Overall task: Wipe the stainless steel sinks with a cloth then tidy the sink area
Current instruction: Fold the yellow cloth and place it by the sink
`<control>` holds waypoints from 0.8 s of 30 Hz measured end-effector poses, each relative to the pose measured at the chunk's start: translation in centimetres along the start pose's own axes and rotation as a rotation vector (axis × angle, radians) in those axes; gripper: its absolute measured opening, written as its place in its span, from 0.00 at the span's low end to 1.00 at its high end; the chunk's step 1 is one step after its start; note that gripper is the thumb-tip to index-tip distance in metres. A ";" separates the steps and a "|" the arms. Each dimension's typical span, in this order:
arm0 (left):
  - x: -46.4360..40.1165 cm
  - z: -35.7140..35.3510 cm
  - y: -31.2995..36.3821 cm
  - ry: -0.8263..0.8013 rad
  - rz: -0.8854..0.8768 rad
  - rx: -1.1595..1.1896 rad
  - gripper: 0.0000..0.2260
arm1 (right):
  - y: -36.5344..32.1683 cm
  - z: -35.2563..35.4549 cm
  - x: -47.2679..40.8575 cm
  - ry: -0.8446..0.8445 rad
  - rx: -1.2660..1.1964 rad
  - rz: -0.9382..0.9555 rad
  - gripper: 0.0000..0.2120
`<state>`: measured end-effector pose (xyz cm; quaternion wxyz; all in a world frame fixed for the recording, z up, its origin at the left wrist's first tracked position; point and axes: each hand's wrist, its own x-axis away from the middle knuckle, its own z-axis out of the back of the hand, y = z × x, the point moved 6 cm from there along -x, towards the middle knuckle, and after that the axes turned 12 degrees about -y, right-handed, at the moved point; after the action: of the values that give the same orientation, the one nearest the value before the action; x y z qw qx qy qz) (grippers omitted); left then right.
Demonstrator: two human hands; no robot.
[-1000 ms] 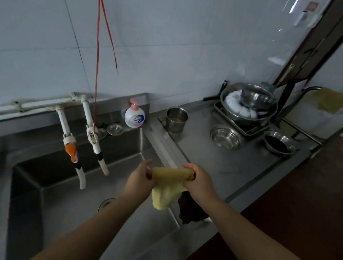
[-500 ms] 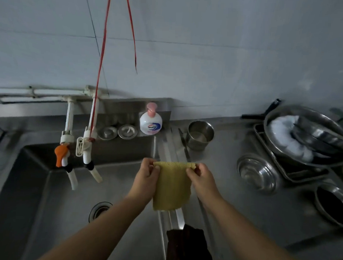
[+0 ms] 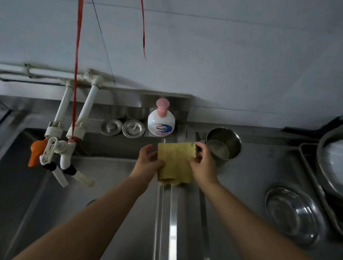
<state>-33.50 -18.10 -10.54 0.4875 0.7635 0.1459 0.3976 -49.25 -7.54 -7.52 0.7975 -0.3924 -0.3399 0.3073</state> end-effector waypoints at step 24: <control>0.2 1.8 -2.0 0.004 0.026 -0.604 0.30 | 0.4 -2.0 2.9 -0.003 0.972 0.208 0.15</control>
<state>-31.65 -18.17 -12.54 0.6873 0.5848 0.0123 0.4308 -46.06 -5.99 -7.94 0.8530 -0.0064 -0.1173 0.5085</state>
